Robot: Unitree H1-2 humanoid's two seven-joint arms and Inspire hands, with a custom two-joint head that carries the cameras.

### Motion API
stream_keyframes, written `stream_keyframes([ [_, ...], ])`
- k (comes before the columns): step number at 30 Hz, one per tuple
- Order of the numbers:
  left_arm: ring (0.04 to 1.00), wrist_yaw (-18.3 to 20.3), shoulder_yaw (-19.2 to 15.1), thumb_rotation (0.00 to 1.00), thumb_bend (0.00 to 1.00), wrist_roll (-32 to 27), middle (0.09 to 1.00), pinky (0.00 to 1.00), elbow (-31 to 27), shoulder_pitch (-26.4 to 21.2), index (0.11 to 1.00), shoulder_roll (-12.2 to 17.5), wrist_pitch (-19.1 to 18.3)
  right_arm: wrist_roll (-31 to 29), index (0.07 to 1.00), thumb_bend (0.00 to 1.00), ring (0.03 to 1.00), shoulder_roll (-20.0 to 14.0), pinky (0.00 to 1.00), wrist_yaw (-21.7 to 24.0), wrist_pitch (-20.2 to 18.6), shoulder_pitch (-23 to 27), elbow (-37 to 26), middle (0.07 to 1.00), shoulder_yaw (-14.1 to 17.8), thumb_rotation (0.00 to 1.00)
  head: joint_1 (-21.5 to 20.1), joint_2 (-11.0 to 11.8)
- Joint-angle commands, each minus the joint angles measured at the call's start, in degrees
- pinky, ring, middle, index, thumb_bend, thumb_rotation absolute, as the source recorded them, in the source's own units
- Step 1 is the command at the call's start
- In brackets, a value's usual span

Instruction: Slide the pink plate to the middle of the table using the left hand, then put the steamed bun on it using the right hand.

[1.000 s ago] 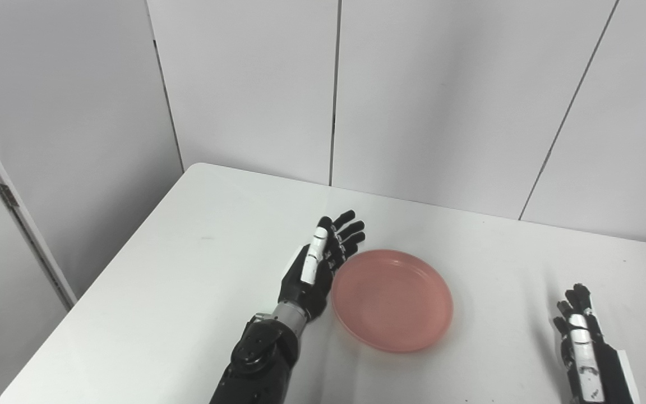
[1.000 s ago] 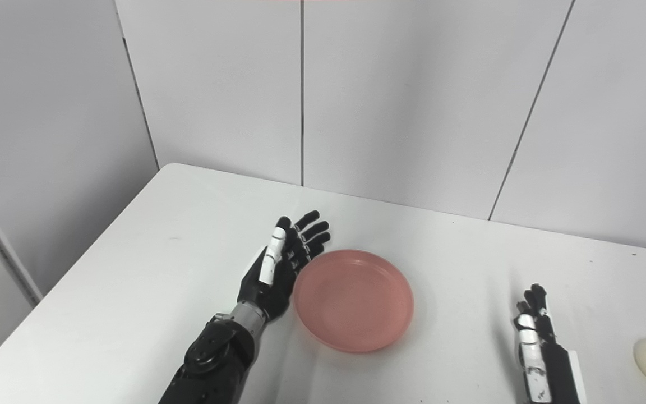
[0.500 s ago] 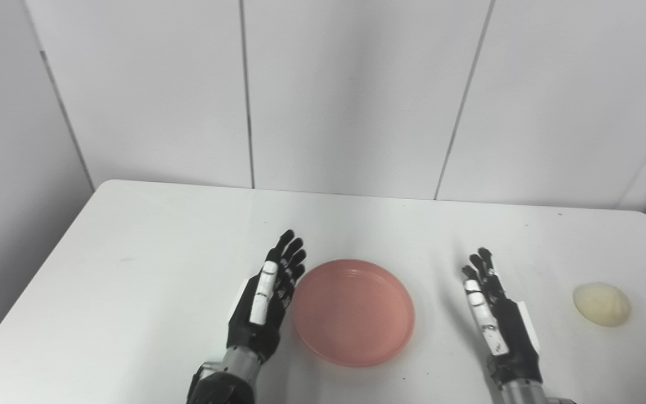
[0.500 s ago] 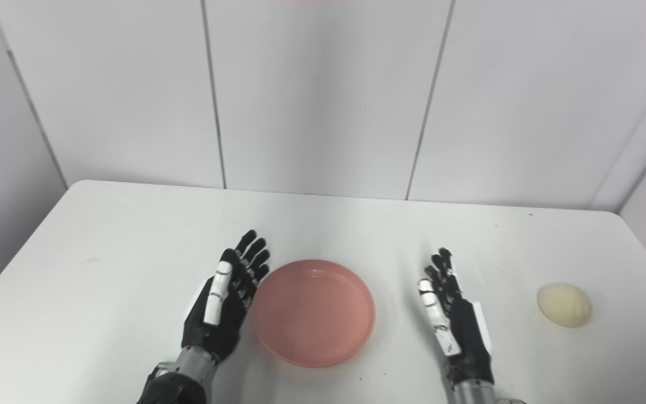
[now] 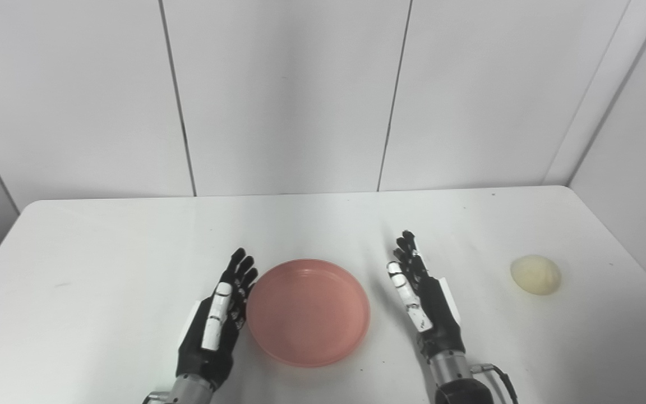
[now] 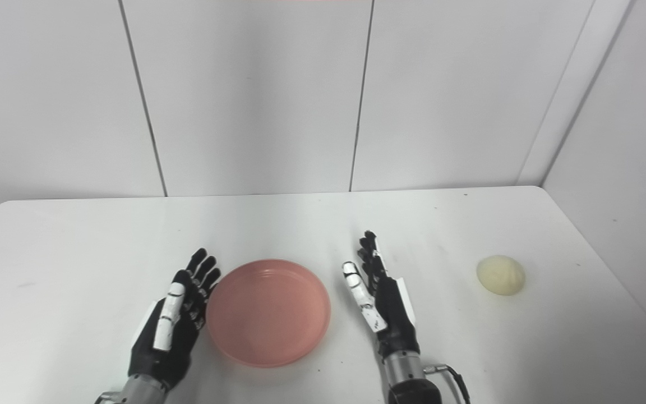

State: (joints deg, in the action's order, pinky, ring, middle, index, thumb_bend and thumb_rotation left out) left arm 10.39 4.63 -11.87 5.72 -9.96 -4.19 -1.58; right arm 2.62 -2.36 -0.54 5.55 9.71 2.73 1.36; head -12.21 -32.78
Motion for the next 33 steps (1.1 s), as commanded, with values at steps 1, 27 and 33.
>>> stream_keyframes([
  [1, 1.0, -0.79, -0.23, 0.9, 0.48, 0.73, 1.0, 1.0, 0.08, -0.34, 0.987, -0.21, -0.53, -0.54, 0.997, 0.64, 0.967, -0.1, 1.0, -0.42, 1.44, 1.54, -0.13, 0.968, 0.5, 0.8, -0.1, -0.03],
  [27, 1.0, 1.13, -1.83, 0.94, 0.53, 0.49, 1.0, 1.0, 3.57, -3.17, 0.997, 2.43, 0.9, 21.67, 0.86, 0.71, 0.793, -19.42, 0.72, -2.25, -19.45, 9.33, -13.12, 0.826, 8.09, 0.55, -13.99, 3.0],
  [33, 1.0, 1.58, -2.95, 0.92, 0.54, -0.07, 1.0, 1.0, 4.89, -3.74, 0.989, 2.81, 1.95, 27.73, 0.86, 0.78, 0.808, -23.35, 0.72, -2.25, -25.99, 9.07, -14.32, 0.84, 7.85, 0.47, -16.26, 3.04],
])
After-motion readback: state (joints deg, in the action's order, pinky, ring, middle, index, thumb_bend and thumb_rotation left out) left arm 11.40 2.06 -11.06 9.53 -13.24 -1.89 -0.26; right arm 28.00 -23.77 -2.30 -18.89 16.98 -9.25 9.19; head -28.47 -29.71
